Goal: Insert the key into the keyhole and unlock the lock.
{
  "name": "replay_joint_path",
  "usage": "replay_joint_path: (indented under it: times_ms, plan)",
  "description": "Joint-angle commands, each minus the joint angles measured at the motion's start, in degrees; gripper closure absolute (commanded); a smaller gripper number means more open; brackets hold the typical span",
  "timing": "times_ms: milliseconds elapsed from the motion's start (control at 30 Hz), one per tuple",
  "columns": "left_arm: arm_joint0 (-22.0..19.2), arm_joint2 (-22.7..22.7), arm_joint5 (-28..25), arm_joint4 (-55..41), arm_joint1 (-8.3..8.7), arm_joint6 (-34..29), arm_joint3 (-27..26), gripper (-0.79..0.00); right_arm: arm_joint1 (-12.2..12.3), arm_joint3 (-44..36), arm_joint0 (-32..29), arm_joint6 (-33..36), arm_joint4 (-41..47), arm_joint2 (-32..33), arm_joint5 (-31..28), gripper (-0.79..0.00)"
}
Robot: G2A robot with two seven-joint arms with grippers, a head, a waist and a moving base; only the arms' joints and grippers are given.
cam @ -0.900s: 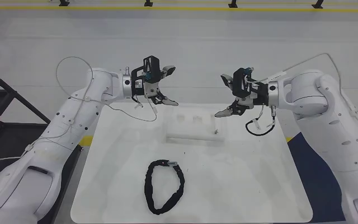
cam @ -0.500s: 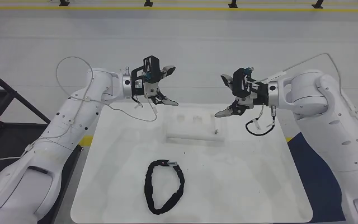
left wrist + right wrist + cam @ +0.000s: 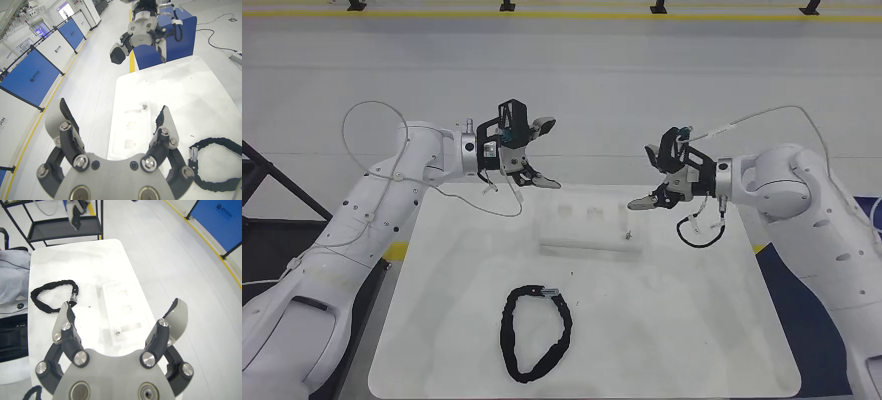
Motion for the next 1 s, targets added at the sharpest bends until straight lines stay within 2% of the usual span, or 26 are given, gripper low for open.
replay_joint_path:
  times_ms: [0,500,800,967]
  plan:
    - [0.0,0.0,0.0,0.0,0.0,0.0,0.0,-0.785,-0.6,3.3,0.2,-0.1,1.6,-1.3,2.2,-0.785]
    - [0.0,0.0,0.0,0.0,0.0,0.0,0.0,-0.785,-9.0,24.9,4.5,7.3,19.7,-13.4,25.2,-0.785]
    - [0.0,0.0,0.0,0.0,0.0,0.0,0.0,-0.785,-13.8,31.6,5.8,9.6,20.4,-18.4,33.4,-0.785]
    - [0.0,0.0,0.0,0.0,0.0,0.0,0.0,-0.785,-14.1,32.0,6.0,9.7,20.5,-18.6,33.5,-0.785]
